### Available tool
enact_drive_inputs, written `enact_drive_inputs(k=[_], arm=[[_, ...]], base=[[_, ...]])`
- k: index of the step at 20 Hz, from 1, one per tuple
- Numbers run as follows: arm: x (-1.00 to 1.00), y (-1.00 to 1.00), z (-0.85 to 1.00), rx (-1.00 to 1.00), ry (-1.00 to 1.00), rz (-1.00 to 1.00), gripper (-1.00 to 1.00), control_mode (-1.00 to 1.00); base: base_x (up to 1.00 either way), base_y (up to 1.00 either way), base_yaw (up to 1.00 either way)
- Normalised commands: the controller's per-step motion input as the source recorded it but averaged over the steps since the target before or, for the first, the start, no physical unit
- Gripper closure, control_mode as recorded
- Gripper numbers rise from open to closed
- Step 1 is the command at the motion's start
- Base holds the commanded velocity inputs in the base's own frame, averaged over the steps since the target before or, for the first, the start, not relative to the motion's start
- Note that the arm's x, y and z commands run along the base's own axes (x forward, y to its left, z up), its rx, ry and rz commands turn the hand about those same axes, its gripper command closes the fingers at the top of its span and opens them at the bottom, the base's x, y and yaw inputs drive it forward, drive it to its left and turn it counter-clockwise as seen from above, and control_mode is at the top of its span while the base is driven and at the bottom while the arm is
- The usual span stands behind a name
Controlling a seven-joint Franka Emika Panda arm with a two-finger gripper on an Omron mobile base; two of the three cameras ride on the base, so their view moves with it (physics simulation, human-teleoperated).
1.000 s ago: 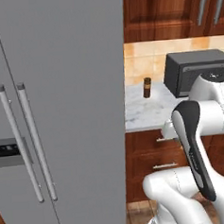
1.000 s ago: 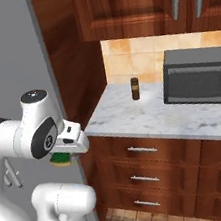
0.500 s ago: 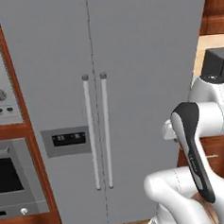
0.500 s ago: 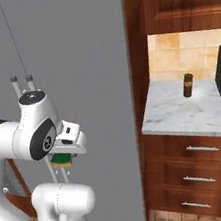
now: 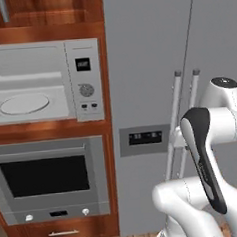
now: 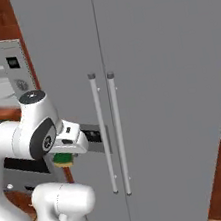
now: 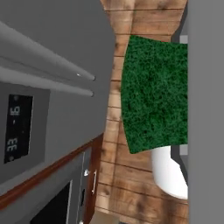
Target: Place the sponge inside the microwave to prepare for sanitizing.
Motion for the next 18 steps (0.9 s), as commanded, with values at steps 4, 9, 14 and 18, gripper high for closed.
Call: enact_drive_inputs(k=[4,9,14,18], arm=[[0.0,0.0,0.0,0.0,0.0,0.0,1.0,1.0],[0.0,0.0,0.0,0.0,0.0,0.0,1.0,1.0],[0.0,0.0,0.0,0.0,0.0,0.0,1.0,1.0],[0.0,0.0,0.0,0.0,0.0,0.0,1.0,1.0]], base=[[0.0,0.79,0.28],[0.05,0.71,0.31],[0.07,0.65,0.29],[0.14,0.58,0.23]])
